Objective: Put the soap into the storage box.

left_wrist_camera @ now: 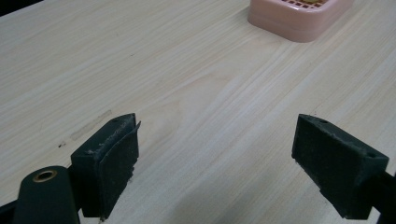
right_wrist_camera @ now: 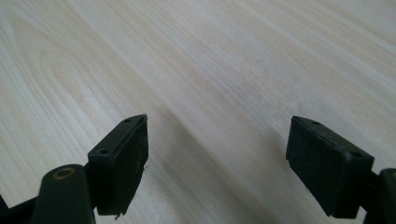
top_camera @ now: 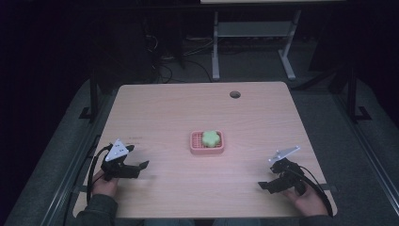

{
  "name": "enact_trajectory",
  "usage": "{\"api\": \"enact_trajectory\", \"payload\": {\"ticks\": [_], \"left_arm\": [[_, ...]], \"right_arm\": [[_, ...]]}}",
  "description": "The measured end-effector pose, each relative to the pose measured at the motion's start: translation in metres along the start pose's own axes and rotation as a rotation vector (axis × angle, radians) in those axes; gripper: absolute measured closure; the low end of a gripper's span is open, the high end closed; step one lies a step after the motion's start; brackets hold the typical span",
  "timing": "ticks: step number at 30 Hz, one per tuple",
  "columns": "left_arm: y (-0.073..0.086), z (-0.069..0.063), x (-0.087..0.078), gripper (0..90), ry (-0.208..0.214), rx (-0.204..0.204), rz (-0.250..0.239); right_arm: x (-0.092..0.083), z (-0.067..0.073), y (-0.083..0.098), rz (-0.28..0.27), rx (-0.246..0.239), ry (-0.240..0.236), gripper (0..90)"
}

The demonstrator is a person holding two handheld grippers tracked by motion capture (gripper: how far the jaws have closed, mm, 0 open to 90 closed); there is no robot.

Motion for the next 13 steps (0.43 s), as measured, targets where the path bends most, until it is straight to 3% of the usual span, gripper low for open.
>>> {"api": "enact_trajectory", "payload": {"ticks": [6, 13], "left_arm": [[-0.0003, 0.0003, 0.0016, 14.4, -0.002, -0.002, -0.005], [-0.0003, 0.0007, 0.0019, 14.4, -0.008, -0.004, -0.005]], "right_arm": [[-0.0009, 0.0062, 0.0058, -0.022, -0.013, 0.022, 21.0], [-0.0034, 0.0089, 0.0070, -0.045, 0.000, 0.012, 20.3]]}}
Point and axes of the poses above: each handheld gripper's, and its own axes: x roughly forward along the jaws, y roughly out of its underside, z roughly to its left, the point moved 4 cm from there along x, roughly forward along the jaws, and after that the axes turned 5 degrees about z, right-handed, at the moved point
